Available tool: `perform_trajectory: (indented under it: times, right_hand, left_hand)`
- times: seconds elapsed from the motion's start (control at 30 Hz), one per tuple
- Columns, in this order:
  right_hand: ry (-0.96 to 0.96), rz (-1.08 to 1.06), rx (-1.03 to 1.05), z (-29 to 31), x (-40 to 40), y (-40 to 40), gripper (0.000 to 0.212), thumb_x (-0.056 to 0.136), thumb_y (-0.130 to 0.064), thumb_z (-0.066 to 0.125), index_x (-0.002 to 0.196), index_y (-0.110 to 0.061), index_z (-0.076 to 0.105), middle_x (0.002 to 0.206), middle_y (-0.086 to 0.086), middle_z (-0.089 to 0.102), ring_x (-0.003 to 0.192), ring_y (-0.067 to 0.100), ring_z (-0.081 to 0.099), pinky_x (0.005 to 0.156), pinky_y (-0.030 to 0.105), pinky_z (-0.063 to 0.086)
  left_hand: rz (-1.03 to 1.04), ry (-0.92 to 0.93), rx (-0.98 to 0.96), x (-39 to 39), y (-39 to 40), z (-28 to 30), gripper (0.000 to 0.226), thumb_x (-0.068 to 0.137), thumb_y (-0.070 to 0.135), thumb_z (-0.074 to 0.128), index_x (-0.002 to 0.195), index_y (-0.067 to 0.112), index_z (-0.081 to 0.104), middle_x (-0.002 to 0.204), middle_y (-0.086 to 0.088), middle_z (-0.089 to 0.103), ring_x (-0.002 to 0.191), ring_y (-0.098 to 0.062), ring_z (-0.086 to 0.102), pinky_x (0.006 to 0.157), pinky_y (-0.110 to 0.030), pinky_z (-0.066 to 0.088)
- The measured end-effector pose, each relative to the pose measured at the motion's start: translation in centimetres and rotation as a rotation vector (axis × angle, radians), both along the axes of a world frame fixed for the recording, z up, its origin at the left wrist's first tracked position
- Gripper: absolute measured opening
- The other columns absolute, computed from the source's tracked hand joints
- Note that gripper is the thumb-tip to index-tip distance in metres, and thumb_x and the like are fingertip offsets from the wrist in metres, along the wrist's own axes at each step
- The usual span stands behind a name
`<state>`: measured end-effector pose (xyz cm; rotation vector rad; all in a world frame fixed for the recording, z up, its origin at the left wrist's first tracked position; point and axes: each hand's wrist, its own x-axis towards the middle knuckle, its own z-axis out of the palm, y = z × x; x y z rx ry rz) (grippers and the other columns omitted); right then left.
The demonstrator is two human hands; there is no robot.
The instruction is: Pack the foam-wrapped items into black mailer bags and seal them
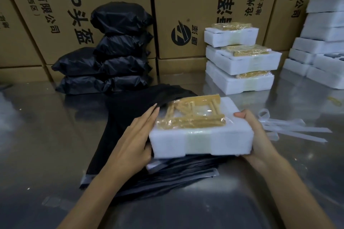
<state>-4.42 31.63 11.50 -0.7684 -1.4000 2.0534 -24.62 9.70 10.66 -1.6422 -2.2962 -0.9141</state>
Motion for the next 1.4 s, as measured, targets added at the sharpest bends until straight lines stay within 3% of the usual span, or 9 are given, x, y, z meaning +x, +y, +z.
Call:
perform_trajectory:
  times: [0.1,0.27,0.47,0.63,0.73,0.87,0.97,1.1,1.4]
  right_hand:
    - [0.019,-0.070,0.019,-0.4,-0.7,-0.6,0.027,0.084,-0.047,0.060,0.090,-0.028,0.077,0.094,0.006,0.078,0.073,0.018,0.074,0.057,0.031,0.056]
    - [-0.054,-0.219,0.036,0.1,-2.2,-2.6,0.066,0.053,-0.059,0.067,0.107,-0.022,0.072,0.105,0.009,0.077,0.103,0.032,0.071,0.098,0.052,0.052]
    - [-0.081,-0.320,0.107,-0.3,-3.7,-4.3,0.068,0.045,-0.066,0.061,0.103,-0.030,0.063,0.086,-0.010,0.073,0.077,0.013,0.069,0.059,0.028,0.048]
    - [-0.013,-0.253,-0.039,-0.8,-4.0,-5.0,0.076,0.050,-0.064,0.066,0.115,-0.025,0.065,0.101,0.001,0.077,0.091,0.024,0.074,0.071,0.037,0.058]
    - [0.121,-0.157,-0.122,-0.9,-3.9,-5.1,0.053,0.079,-0.053,0.065,0.124,-0.024,0.064,0.108,0.001,0.077,0.100,0.022,0.074,0.076,0.039,0.061]
    - [0.184,-0.059,-0.155,-0.9,-3.5,-4.9,0.037,0.090,-0.040,0.063,0.124,-0.026,0.062,0.110,-0.001,0.077,0.097,0.015,0.074,0.066,0.030,0.059]
    - [0.177,-0.026,-0.160,-0.9,-3.5,-5.0,0.039,0.088,-0.041,0.065,0.124,-0.025,0.062,0.110,-0.001,0.077,0.099,0.017,0.074,0.068,0.030,0.060]
    - [0.139,0.010,-0.121,-0.9,-3.7,-5.4,0.046,0.085,-0.040,0.070,0.128,-0.025,0.060,0.112,0.000,0.076,0.101,0.019,0.074,0.070,0.033,0.060]
    - [0.241,0.041,-0.172,-0.7,-3.8,-5.5,0.065,0.081,-0.034,0.076,0.140,-0.025,0.050,0.126,0.002,0.071,0.110,0.022,0.071,0.083,0.038,0.061]
  left_hand:
    - [0.024,0.007,0.023,0.2,0.4,-0.3,0.081,0.093,-0.002,0.053,0.158,0.028,0.016,0.158,0.034,0.002,0.130,0.028,0.005,0.096,0.009,0.013]
    - [0.079,-0.024,0.101,0.5,0.6,-0.7,0.084,0.090,-0.009,0.048,0.157,0.028,0.014,0.159,0.033,0.000,0.127,0.029,0.007,0.090,0.008,0.021]
    - [0.145,0.089,0.170,1.4,1.3,-0.7,0.093,0.082,-0.021,0.046,0.158,0.021,0.010,0.164,0.018,0.001,0.144,-0.008,0.021,0.094,0.007,0.019]
    - [0.092,0.348,0.084,2.6,1.8,-0.1,0.093,0.068,-0.027,0.058,0.152,0.006,0.034,0.163,-0.002,0.022,0.142,-0.027,0.033,0.104,-0.028,0.041]
    - [0.046,0.424,0.151,3.1,2.4,-0.4,0.075,0.075,-0.018,0.061,0.144,0.007,0.047,0.162,-0.007,0.027,0.146,-0.026,0.031,0.111,-0.036,0.039]
    - [0.350,0.028,0.455,2.6,2.5,-0.7,0.046,0.088,0.012,0.067,0.128,0.015,0.043,0.147,-0.004,0.033,0.135,-0.023,0.037,0.108,-0.041,0.040]
    - [0.430,-0.339,0.347,0.8,1.7,-1.0,0.046,0.094,0.034,0.063,0.129,0.024,0.036,0.113,0.003,0.052,0.096,-0.011,0.057,0.076,-0.030,0.050]
    - [0.343,-0.497,0.229,0.3,1.8,-1.4,0.035,0.096,0.018,0.059,0.122,0.026,0.038,0.080,0.004,0.066,0.072,-0.001,0.061,0.054,-0.015,0.046]
    - [-0.246,-0.772,0.042,4.3,2.0,-0.3,0.037,0.074,0.020,0.064,0.100,0.042,0.047,0.068,0.005,0.058,0.064,-0.009,0.052,0.065,-0.020,0.044]
